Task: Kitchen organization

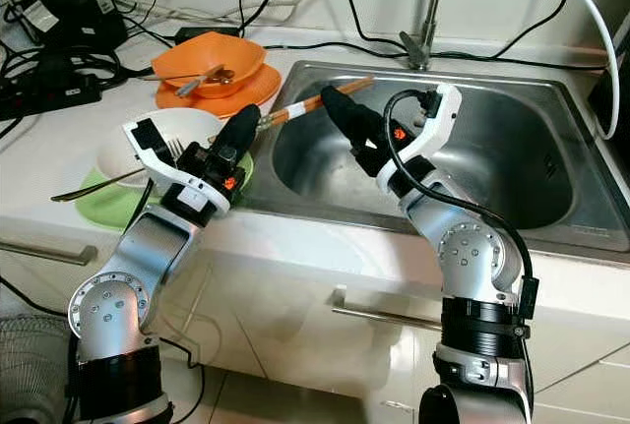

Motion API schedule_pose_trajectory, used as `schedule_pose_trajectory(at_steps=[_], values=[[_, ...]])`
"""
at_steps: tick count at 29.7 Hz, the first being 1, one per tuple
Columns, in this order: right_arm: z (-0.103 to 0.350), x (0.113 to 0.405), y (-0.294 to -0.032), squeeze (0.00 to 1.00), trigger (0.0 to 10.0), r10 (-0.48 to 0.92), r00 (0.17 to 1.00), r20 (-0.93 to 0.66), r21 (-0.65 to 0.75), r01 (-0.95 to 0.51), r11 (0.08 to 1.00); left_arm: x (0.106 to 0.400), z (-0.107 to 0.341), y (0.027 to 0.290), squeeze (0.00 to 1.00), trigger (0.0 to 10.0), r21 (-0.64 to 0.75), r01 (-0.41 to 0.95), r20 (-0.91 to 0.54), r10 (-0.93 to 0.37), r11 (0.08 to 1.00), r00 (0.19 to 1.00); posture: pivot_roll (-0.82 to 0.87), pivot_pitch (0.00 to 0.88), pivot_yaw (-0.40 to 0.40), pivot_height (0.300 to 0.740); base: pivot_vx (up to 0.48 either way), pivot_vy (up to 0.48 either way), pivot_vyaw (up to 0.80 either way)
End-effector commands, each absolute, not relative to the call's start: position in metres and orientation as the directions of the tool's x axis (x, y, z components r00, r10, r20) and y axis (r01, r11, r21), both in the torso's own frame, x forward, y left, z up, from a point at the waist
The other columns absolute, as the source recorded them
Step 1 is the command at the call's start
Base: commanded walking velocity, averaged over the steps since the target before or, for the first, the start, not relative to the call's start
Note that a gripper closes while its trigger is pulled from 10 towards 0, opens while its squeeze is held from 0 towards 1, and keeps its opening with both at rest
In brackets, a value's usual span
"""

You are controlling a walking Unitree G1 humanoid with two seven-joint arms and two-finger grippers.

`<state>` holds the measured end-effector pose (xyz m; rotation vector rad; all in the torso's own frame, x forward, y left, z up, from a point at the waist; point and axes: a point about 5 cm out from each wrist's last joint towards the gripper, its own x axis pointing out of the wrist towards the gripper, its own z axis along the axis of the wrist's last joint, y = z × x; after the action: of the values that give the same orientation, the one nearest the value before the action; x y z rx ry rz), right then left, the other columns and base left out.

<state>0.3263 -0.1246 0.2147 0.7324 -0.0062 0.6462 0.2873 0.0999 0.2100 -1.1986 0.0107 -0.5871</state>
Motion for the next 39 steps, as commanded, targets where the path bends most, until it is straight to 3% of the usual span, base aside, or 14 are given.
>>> schedule_pose_trajectory(at_steps=[1, 9, 10, 11, 12, 39], values=[[0.222, 0.325, -0.124, 0.0, 10.0, 0.554, 0.796, 0.245, 0.614, -0.569, 0.547, 0.281, 0.208, 0.094, 0.0, 0.0, -0.89, 0.411, 0.29, -0.453, 0.195, 0.843, -0.07, 0.016, 0.063, 0.74, 0.0, 0.0, 0.0], [0.224, 0.325, -0.12, 0.0, 10.0, 0.565, 0.783, 0.259, 0.619, -0.584, 0.525, 0.274, 0.204, 0.086, 0.0, 0.0, -0.909, 0.399, 0.282, -0.525, 0.122, 0.803, -0.07, 0.015, 0.061, 0.74, 0.0, 0.0, 0.0], [0.226, 0.325, -0.12, 0.0, 3.8, 0.561, 0.783, 0.271, 0.623, -0.586, 0.518, 0.274, 0.203, 0.086, 0.0, 0.0, -0.91, 0.396, 0.279, -0.528, 0.12, 0.802, -0.07, 0.015, 0.061, 0.74, 0.0, 0.0, 0.0], [0.226, 0.325, -0.12, 0.0, 3.8, 0.561, 0.783, 0.271, 0.623, -0.586, 0.518, 0.274, 0.203, 0.086, 0.0, 0.0, -0.91, 0.396, 0.279, -0.528, 0.12, 0.802, -0.07, 0.015, 0.061, 0.74, 0.0, 0.0, 0.0], [0.229, 0.325, -0.119, 0.0, 0.0, 0.559, 0.778, 0.286, 0.629, -0.593, 0.503, 0.274, 0.203, 0.086, 0.0, 0.0, -0.913, 0.391, 0.275, -0.532, 0.117, 0.801, -0.07, 0.015, 0.059, 0.74, 0.0, 0.0, 0.0], [0.236, 0.322, -0.121, 0.0, 0.0, 0.552, 0.768, 0.324, 0.641, -0.608, 0.469, 0.275, 0.196, 0.086, 0.0, 0.0, -0.939, 0.326, 0.22, -0.544, 0.106, 0.809, -0.08, 0.016, 0.057, 0.74, 0.0, 0.0, 0.0]])
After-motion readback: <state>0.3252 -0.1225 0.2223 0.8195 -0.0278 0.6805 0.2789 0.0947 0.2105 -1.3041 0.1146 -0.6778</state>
